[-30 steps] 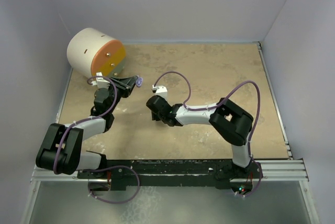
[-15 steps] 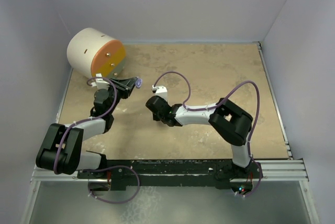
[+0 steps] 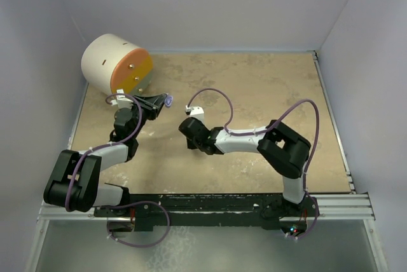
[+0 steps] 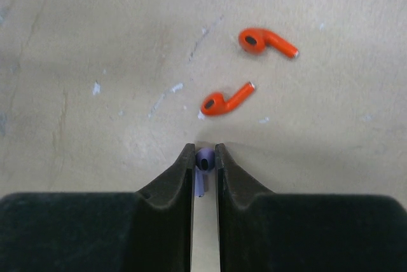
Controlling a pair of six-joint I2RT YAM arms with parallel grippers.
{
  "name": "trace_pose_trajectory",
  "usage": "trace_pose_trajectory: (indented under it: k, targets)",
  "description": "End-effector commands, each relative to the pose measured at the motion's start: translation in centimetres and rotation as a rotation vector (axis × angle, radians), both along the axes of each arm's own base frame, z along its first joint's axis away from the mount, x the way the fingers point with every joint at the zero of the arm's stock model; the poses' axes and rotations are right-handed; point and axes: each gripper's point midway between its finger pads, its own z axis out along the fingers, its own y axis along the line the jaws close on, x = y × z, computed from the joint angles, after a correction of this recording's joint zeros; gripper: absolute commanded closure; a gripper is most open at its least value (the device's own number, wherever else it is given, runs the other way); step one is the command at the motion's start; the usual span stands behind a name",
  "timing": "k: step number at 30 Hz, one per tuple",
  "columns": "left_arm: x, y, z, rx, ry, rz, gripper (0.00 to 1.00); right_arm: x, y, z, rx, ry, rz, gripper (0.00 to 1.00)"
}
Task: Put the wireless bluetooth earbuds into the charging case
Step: Pick up the earbud from the center of the board, then place the earbud in the charging case.
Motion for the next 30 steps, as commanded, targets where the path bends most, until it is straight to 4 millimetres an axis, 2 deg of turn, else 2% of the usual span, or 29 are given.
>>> trace_pose_trajectory:
  k: [1, 4, 8, 14, 17, 20, 23, 30]
  targets:
    - [0.1, 0.1, 2.0, -0.010, -0.075, -0.006, 1.00, -0.9, -0.6, 3.2, 0.017, -0.026, 0.050, 1.00]
    - [0.1, 0.2, 2.0, -0.007, -0.072, -0.004, 1.00, 0.2, -0.3, 7.0, 0.079, -0.119, 0.050, 1.00]
    - [0.2, 0.2, 2.2, -0.006, -0.069, -0.009, 1.00, 2.3, -0.8, 12.2, 0.164, -0.265, 0.037, 1.00]
    - [0.6, -0.4, 3.1, -0.046, -0.077, -0.041, 1.00, 6.8, -4.5, 20.5, 0.311, -0.538, 0.011, 1.00]
    - [1.0, -0.9, 3.8, -0.071, -0.088, -0.063, 1.00, 8.4, -6.5, 25.6, 0.385, -0.732, -0.006, 1.00]
    - [1.4, -1.2, 4.3, -0.088, -0.099, -0.080, 1.00, 9.0, -7.8, 27.6, 0.378, -0.864, -0.014, 1.00]
    - [1.6, -1.4, 4.6, -0.110, -0.104, -0.088, 1.00, 9.8, -8.1, 29.2, 0.391, -0.950, -0.005, 1.00]
    - [1.8, -1.7, 5.2, -0.154, -0.119, -0.110, 1.00, 10.9, -7.7, 30.0, 0.465, -1.031, 0.045, 1.00]
